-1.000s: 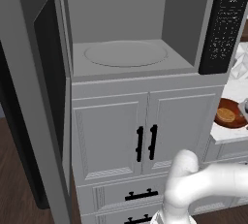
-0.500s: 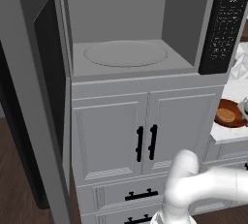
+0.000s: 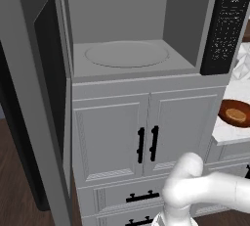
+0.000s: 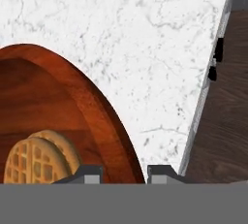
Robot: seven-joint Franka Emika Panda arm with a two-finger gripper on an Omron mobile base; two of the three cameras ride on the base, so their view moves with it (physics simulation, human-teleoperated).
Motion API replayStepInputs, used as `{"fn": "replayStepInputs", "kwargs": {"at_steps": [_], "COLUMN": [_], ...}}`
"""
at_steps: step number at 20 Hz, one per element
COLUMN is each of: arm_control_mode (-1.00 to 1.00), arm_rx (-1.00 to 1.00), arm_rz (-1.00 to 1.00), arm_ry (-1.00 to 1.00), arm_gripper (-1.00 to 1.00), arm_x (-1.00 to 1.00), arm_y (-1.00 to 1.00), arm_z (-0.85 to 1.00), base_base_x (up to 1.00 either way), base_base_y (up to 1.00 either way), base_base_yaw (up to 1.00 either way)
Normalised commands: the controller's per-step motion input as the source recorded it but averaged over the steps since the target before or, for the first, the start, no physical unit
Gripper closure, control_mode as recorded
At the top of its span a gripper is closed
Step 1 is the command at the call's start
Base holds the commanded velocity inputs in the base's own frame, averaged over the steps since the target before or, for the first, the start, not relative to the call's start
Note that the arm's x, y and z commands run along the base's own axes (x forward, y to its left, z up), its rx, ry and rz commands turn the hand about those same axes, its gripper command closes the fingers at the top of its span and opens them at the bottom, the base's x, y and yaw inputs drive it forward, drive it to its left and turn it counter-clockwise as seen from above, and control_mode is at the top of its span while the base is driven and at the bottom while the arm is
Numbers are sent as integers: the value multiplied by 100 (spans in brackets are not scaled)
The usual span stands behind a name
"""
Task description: Open the microwave, place the bowl with waffle inside the microwave, then close the microwave door and turn it on.
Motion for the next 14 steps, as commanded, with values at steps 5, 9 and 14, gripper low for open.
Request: {"fn": "replayStepInputs", "kwargs": {"at_steps": [5, 9, 14], "arm_control_mode": [-100, -100, -100], "arm_rx": [-5, -12, -15], "arm_rz": [-1, -9, -15], "arm_ry": [-7, -3, 0], "arm_gripper": [100, 100, 100], "arm_x": [-76, -95, -64], "arm_y": [12, 44, 81], "arm_z": [74, 56, 42], "base_base_x": [0, 0, 0], "base_base_y": [0, 0, 0], "base_base_yaw": [0, 0, 0]}}
